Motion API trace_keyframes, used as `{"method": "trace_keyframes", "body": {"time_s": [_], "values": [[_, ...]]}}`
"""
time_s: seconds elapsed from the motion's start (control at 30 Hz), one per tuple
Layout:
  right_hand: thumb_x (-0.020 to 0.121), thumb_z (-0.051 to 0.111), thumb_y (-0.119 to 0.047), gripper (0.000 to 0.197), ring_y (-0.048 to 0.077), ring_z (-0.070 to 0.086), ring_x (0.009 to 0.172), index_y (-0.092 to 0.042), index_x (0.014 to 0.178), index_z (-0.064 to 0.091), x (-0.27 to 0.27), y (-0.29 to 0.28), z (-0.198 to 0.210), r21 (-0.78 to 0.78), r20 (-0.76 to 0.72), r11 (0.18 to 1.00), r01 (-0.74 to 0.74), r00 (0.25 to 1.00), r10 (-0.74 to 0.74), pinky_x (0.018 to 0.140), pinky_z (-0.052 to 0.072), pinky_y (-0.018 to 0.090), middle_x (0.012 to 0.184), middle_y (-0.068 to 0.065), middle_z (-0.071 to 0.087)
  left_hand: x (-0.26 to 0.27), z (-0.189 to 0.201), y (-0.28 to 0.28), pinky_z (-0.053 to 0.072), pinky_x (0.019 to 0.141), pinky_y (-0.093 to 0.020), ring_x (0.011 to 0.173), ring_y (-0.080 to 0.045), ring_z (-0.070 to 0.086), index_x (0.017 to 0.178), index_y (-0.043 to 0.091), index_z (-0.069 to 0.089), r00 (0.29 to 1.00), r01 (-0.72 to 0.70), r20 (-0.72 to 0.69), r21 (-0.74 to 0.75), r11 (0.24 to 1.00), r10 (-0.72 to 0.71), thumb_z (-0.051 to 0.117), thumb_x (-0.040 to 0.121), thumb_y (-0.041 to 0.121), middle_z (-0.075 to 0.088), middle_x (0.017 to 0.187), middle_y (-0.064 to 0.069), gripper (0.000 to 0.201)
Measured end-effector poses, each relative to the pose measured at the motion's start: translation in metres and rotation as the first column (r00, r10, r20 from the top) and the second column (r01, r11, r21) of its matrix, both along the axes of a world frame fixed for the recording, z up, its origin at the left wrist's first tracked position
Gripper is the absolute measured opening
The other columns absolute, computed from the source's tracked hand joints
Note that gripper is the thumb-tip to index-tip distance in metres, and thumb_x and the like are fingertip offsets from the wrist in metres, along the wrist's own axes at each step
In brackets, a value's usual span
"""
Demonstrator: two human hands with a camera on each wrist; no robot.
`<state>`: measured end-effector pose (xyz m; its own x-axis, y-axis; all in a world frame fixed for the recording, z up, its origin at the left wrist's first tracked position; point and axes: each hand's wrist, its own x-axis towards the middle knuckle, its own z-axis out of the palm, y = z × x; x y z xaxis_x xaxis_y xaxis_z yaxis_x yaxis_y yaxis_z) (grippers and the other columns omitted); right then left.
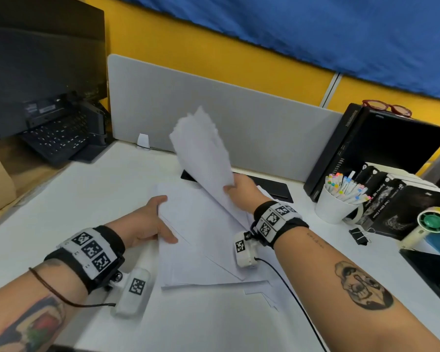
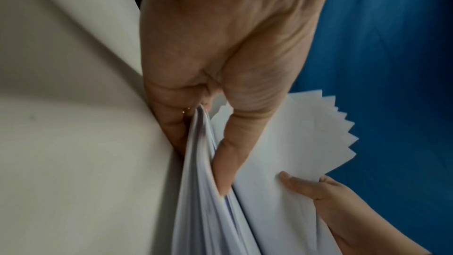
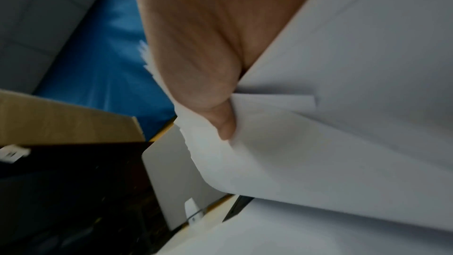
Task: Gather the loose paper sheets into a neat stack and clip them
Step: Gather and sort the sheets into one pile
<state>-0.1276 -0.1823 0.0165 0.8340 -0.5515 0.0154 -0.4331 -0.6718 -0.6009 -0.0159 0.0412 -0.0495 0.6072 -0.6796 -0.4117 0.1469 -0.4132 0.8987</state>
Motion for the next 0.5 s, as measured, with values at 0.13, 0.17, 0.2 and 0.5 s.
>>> {"method": "trace_keyframes", "body": {"time_s": [0.13,0.17,0.2,0.5], "values": [[0.098,0.057,-0.015,0.034,0.026,0.062,0.107,-0.007,0.132,0.056,-0.011,-0.017,0.001,0.288,0.126,0.944,0.159,0.971,-0.202,0.087,0.05,0.034,0.121,0.006,0.064,-0.003,-0.002,-0.004,0.058,0.089,-0.041,0.109,-0.032,0.065,0.155,0.026,0.031,0.997,-0.073,0.029,-0.023,0.997,0.074,0.083,0.066,-0.018,0.062,0.123,-0.011,0.112],[0.097,0.059,-0.016,0.035,0.027,0.062,0.109,-0.009,0.131,0.056,-0.014,-0.02,-0.001,0.32,0.122,0.93,0.181,0.966,-0.23,0.087,0.052,0.036,0.122,0.005,0.064,-0.004,-0.003,-0.004,0.058,0.091,-0.043,0.108,-0.031,0.065,0.152,0.024,0.035,0.995,-0.093,0.038,-0.035,0.995,0.095,0.082,0.07,-0.015,0.063,0.123,-0.012,0.103],[0.096,0.06,-0.018,0.036,0.03,0.063,0.111,-0.009,0.131,0.056,-0.016,-0.022,-0.003,0.341,0.115,0.92,0.192,0.963,-0.244,0.09,0.054,0.041,0.123,0.006,0.065,-0.005,-0.003,-0.005,0.058,0.092,-0.044,0.106,-0.03,0.066,0.149,0.022,0.041,0.992,-0.109,0.055,-0.048,0.993,0.112,0.081,0.075,-0.01,0.063,0.123,-0.012,0.09],[0.098,0.06,-0.022,0.04,0.025,0.062,0.112,-0.005,0.134,0.053,-0.026,-0.01,-0.019,0.372,0.08,0.915,0.158,0.976,-0.201,0.099,0.049,0.036,0.126,0.003,0.063,-0.016,0.006,-0.008,0.052,0.084,-0.035,0.094,-0.03,0.065,0.09,0.019,0.082,0.986,-0.074,0.157,0.065,0.995,0.063,0.052,0.084,0.079,0.07,0.108,-0.007,0.067]]}}
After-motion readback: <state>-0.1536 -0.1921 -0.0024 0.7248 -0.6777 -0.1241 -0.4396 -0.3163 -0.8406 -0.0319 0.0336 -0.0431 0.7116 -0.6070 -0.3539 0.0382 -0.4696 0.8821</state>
